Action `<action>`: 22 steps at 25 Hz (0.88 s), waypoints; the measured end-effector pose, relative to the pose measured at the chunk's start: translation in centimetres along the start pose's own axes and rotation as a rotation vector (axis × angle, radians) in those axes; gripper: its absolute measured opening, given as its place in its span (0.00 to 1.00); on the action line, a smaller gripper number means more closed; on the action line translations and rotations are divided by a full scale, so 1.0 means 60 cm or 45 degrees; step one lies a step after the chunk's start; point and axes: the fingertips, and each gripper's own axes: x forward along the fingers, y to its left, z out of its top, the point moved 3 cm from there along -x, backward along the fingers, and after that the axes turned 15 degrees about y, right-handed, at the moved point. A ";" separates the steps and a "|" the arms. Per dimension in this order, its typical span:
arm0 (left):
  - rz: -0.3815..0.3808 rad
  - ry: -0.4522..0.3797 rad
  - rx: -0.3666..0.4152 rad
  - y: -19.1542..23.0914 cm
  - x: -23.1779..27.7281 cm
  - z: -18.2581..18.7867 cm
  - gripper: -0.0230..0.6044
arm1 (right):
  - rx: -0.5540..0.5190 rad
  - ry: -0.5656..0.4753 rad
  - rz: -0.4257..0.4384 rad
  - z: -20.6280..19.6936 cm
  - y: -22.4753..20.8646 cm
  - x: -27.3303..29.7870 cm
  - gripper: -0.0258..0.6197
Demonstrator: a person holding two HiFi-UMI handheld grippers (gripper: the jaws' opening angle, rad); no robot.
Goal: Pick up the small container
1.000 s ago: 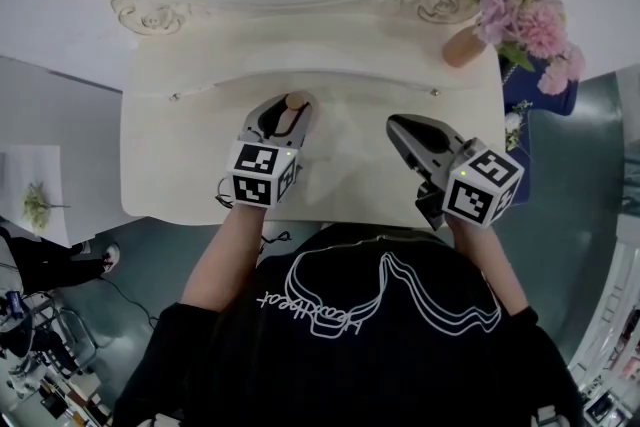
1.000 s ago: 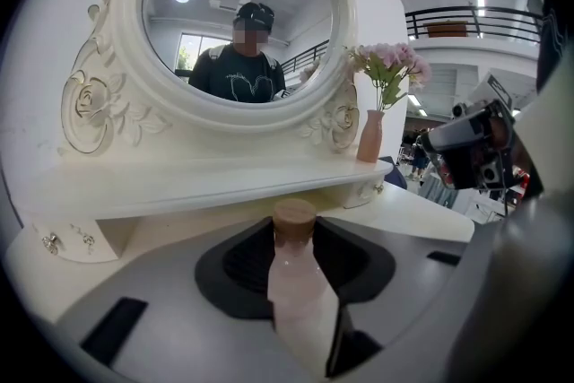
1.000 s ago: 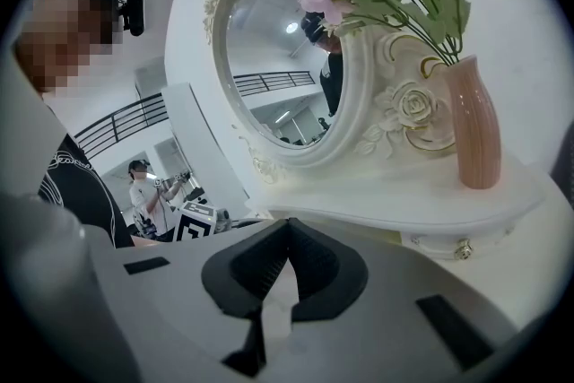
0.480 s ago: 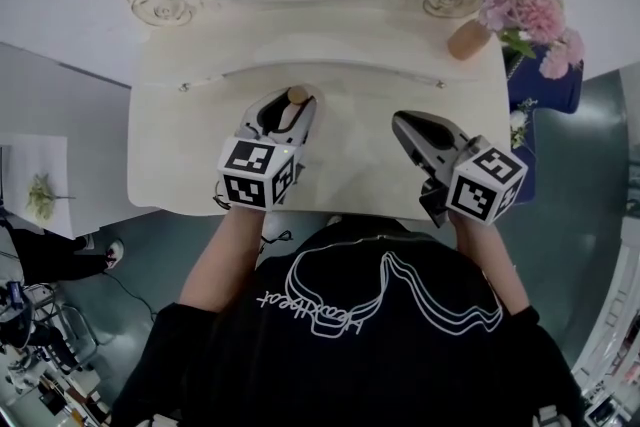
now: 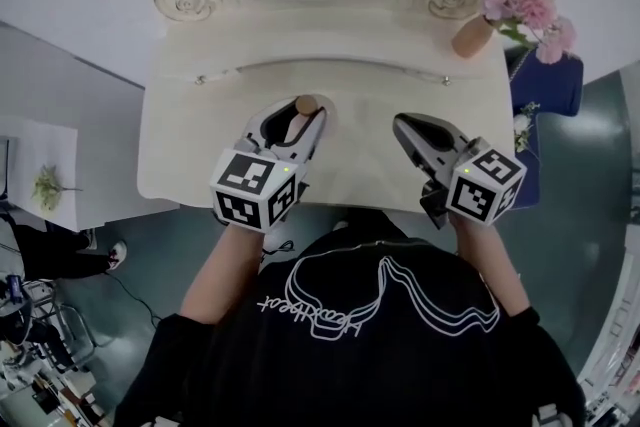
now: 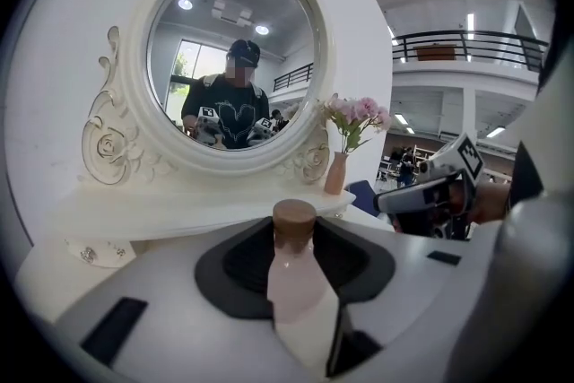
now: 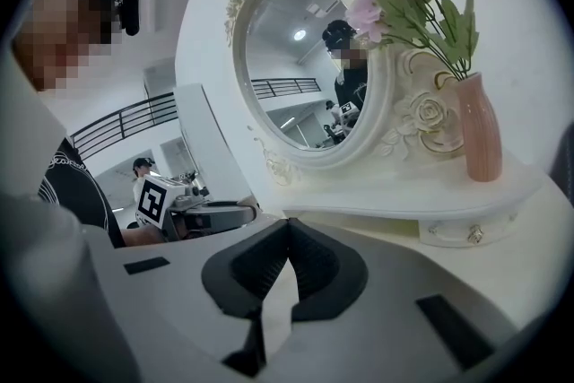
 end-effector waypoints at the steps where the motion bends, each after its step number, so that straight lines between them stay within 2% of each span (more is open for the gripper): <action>1: -0.005 -0.003 0.005 -0.006 -0.009 0.000 0.26 | -0.003 -0.001 0.003 -0.003 0.006 0.001 0.05; 17: -0.087 -0.037 -0.001 -0.073 -0.110 -0.023 0.26 | -0.132 -0.050 -0.003 -0.014 0.101 -0.009 0.05; 22: -0.093 -0.043 0.003 -0.083 -0.121 -0.028 0.26 | -0.231 -0.030 -0.014 -0.020 0.129 -0.013 0.05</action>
